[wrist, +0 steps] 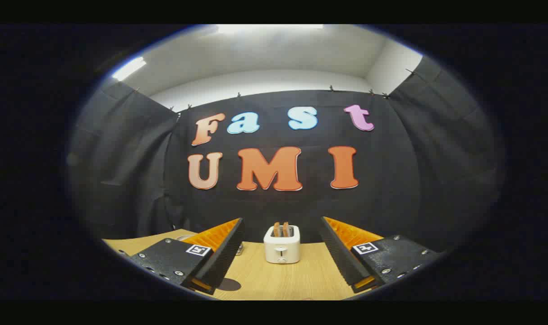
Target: Take the bottle from table, then pour the juice into the cup, finally place the bottle on the coaster
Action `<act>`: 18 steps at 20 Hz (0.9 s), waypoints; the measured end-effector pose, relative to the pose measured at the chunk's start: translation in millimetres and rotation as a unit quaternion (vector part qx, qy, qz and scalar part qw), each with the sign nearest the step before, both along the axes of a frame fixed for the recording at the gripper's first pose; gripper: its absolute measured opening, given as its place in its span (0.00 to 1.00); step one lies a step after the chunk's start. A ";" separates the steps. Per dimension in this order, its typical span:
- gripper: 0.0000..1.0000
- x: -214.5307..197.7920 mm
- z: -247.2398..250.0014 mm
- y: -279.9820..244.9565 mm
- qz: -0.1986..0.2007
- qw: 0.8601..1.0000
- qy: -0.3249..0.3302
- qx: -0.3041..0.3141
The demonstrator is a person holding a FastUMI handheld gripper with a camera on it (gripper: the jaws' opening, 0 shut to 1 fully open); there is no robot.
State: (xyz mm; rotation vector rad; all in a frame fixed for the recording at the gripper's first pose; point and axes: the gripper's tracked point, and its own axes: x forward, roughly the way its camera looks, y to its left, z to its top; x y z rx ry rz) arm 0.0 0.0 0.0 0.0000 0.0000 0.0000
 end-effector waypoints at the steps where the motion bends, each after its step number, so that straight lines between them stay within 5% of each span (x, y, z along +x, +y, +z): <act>1: 0.98 -0.8 3.2 5.1 0.003 1.000 0.005 -0.002; 12: 0.98 -89.6 47.4 38.2 0.072 0.997 -0.017 0.009; 18: 0.98 -113.5 34.7 44.4 0.074 0.997 -0.010 -0.034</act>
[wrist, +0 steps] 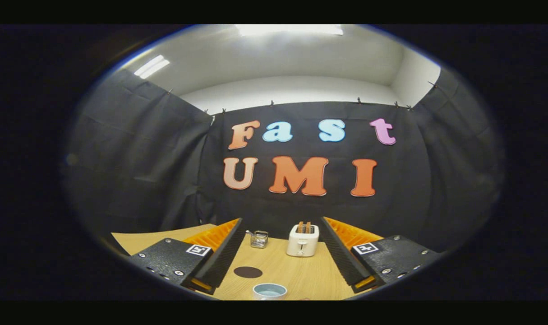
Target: Take the bottle from table, then pour the juice into the cup, finally place the bottle on the coaster
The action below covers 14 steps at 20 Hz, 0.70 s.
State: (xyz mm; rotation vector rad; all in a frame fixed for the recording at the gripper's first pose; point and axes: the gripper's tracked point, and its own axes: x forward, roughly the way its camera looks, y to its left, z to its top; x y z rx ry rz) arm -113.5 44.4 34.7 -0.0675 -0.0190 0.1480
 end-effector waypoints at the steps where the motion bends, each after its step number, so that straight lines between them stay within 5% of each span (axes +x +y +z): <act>1: 0.98 -0.5 -1.3 4.5 0.002 1.000 0.001 -0.001; 14: 0.99 12.7 -32.8 38.2 0.010 0.999 0.030 0.025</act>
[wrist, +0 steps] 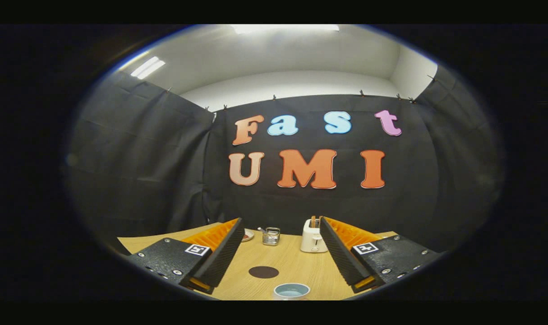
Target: Take the bottle from table, then pour the juice into the cup, finally place the bottle on the coaster
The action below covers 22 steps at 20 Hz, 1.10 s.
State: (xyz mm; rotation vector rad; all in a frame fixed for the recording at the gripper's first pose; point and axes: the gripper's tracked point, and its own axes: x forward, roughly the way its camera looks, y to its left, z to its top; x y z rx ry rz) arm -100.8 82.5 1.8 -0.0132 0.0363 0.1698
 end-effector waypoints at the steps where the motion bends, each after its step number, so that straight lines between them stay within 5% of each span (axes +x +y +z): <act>1: 0.99 1.8 -5.6 2.1 -0.001 1.000 0.007 0.000; 22: 0.99 -18.8 -108.6 63.8 0.042 0.994 0.095 0.036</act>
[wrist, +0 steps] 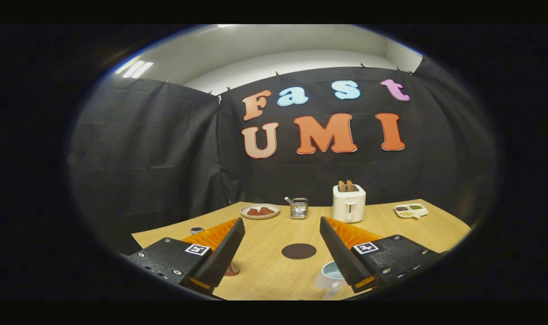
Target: Take the bottle from table, then pour the juice into the cup, finally place the bottle on the coaster
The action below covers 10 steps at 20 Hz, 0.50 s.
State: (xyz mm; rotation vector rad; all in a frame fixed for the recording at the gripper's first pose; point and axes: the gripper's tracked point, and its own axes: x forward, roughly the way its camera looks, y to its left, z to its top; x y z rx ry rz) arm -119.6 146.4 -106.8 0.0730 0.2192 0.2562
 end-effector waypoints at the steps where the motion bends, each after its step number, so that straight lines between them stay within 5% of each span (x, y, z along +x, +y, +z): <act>1: 0.99 -2.9 -4.7 4.1 0.003 1.000 0.001 -0.001; 10: 0.99 -17.6 -40.9 51.0 0.058 0.998 0.004 -0.015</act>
